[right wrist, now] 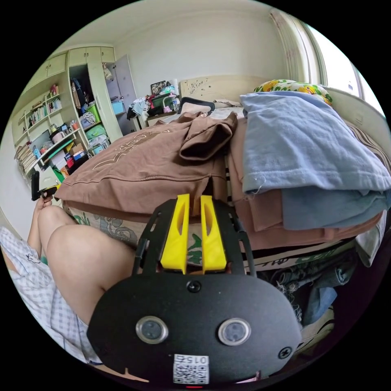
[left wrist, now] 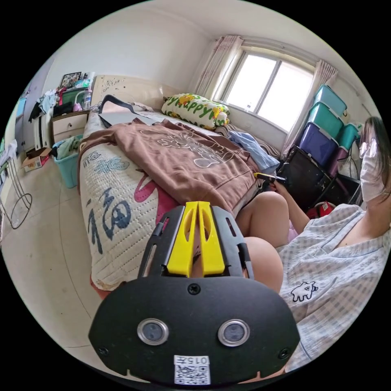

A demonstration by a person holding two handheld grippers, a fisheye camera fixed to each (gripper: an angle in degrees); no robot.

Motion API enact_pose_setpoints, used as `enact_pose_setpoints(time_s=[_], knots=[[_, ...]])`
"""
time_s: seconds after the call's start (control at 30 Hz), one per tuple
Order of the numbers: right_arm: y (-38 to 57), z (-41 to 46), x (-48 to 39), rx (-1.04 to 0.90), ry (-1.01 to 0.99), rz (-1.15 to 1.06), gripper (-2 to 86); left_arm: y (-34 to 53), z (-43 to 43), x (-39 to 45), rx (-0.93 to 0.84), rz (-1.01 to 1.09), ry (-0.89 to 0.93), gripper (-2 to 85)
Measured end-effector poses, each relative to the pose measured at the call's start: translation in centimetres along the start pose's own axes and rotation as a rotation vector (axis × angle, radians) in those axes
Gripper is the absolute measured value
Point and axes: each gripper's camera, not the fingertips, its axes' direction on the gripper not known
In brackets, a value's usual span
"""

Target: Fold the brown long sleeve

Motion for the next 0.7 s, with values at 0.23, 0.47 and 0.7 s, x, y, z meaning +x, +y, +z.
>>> enact_pose_setpoints(time_s=[0.23,0.47,0.7], knots=[[0.1,-2.1,-1.1,-0.056,0.015,-0.026,1.3,3.8,-5.3,-0.3,0.065,-0.072,-0.216,-0.3],[-4.5,-5.8,-8.1,0.073,0.078,-0.333,8.3,3.2,-5.0,0.8,0.143,-0.037,-0.122,1.3],[-11.2,4.7,-14.1,-0.340,0.302,-0.640,12.0,-3.4,2.8,2.5,-0.019,0.087,-0.059,5.1]])
